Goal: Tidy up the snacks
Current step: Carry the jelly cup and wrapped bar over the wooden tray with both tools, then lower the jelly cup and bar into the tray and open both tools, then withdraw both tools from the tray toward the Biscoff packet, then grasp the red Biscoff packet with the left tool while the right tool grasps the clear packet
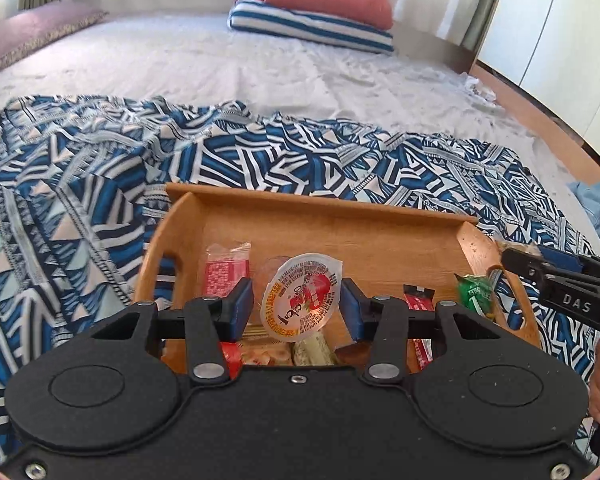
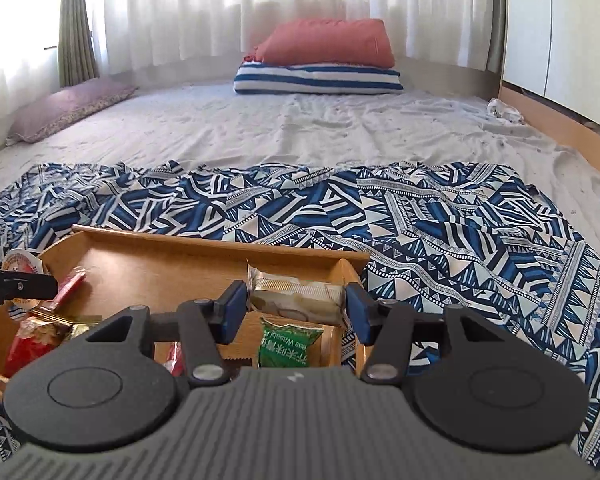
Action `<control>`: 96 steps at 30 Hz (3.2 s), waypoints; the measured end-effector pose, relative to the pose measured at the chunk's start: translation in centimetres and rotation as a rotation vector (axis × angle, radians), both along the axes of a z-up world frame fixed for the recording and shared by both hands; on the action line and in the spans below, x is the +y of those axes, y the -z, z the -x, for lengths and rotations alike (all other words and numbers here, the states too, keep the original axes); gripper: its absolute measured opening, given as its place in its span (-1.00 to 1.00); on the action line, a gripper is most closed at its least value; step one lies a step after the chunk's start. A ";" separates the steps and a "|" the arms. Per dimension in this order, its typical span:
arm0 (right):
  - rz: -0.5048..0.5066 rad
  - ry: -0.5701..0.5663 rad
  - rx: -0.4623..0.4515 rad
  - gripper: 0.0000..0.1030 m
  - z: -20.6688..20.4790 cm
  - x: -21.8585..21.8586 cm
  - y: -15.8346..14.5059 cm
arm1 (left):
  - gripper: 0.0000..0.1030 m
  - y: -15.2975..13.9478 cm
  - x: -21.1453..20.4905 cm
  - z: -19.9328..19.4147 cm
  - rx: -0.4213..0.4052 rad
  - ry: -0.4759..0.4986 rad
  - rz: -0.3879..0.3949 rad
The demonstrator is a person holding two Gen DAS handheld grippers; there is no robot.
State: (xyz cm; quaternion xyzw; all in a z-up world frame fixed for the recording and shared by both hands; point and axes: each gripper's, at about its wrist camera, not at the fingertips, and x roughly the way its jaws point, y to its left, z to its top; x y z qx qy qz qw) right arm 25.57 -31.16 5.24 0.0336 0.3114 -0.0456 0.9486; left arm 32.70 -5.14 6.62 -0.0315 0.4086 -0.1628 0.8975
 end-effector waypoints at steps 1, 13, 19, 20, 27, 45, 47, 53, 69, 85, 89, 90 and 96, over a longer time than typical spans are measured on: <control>-0.002 0.001 0.009 0.10 -0.5 0.0 0.2 | -0.14 0.3 -0.2 -0.4 0.008 0.000 0.000; 0.036 -0.006 0.095 0.10 -4.3 0.9 2.9 | -0.14 3.6 -1.2 -3.3 0.062 -0.040 -0.039; 0.034 -0.014 0.114 0.11 -4.7 1.2 4.2 | -0.14 4.0 -1.6 -3.4 0.051 -0.030 -0.060; 0.029 -0.013 0.118 0.11 -4.7 1.1 4.3 | -0.14 4.0 -1.6 -3.4 0.048 -0.030 -0.060; 0.000 -0.005 0.118 0.11 -4.6 0.7 4.7 | -0.13 4.0 -1.9 -3.2 0.031 -0.012 -0.079; -0.034 -0.034 0.068 0.52 -2.5 0.7 2.7 | 0.58 1.0 -1.3 -1.1 -0.051 -0.017 -0.055; -0.033 -0.043 0.044 0.56 -1.7 1.0 1.8 | 0.60 0.3 -1.1 -0.2 -0.064 -0.007 -0.058; -0.038 -0.090 -0.014 0.66 1.6 2.1 -0.6 | 0.67 -1.5 -0.2 4.0 -0.094 0.030 -0.061; 0.127 -0.315 -0.093 0.78 15.8 8.5 1.0 | 0.73 -1.1 2.6 15.7 -0.075 0.143 -0.073; 0.141 -0.318 -0.039 0.78 19.9 7.3 4.3 | 0.80 3.6 -0.8 20.9 -0.037 0.321 -0.161; 0.158 -0.322 -0.027 0.78 19.9 7.5 4.9 | 0.78 4.4 -1.5 20.9 -0.019 0.340 -0.155; 0.163 -0.323 -0.027 0.78 19.9 7.5 5.0 | 0.69 4.5 -1.6 20.9 -0.015 0.343 -0.144; 0.149 -0.322 -0.012 0.78 19.9 7.2 5.2 | 0.18 4.7 -1.4 20.8 -0.006 0.350 -0.114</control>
